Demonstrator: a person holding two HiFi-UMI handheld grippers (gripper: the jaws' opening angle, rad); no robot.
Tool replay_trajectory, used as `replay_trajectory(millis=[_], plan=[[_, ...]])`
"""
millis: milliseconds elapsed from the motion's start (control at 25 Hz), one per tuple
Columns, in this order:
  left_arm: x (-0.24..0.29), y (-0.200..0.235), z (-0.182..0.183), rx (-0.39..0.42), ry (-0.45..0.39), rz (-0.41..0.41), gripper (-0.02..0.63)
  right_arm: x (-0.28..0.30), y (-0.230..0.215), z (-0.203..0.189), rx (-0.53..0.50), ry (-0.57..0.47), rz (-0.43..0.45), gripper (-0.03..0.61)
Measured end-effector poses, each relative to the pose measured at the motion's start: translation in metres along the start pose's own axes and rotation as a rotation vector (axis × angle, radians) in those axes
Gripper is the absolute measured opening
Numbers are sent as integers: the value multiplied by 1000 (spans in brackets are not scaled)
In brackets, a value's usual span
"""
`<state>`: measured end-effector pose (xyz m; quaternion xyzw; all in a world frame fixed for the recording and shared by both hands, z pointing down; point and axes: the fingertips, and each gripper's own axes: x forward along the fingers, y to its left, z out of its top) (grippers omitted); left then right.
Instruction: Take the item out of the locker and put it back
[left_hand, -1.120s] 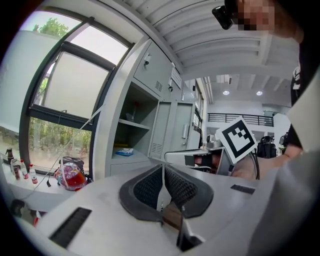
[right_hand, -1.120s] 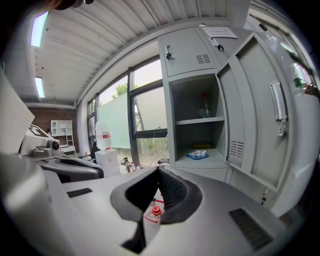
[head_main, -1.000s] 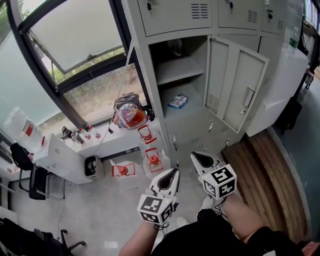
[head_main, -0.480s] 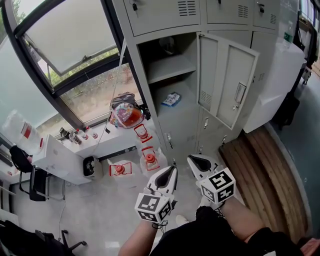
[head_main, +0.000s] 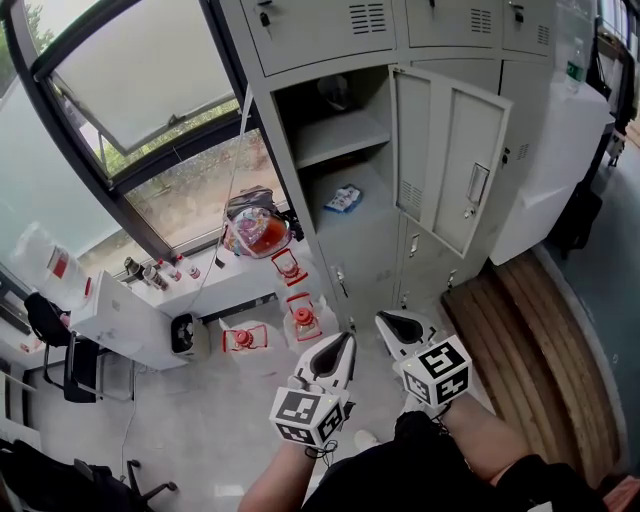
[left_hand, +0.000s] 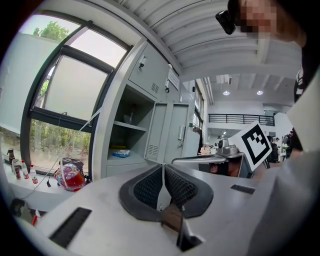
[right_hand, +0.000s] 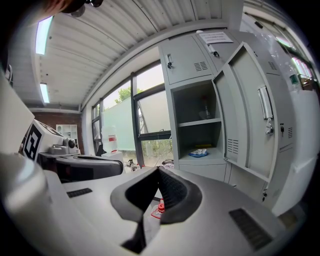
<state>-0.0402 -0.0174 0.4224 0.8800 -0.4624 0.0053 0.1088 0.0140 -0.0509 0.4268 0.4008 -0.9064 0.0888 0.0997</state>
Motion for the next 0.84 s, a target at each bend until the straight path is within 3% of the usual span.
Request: replay_trajectory(millis=[840], plan=[[-2, -3, 4, 9, -5, -6, 26, -1, 4, 0, -4, 3, 8, 52]])
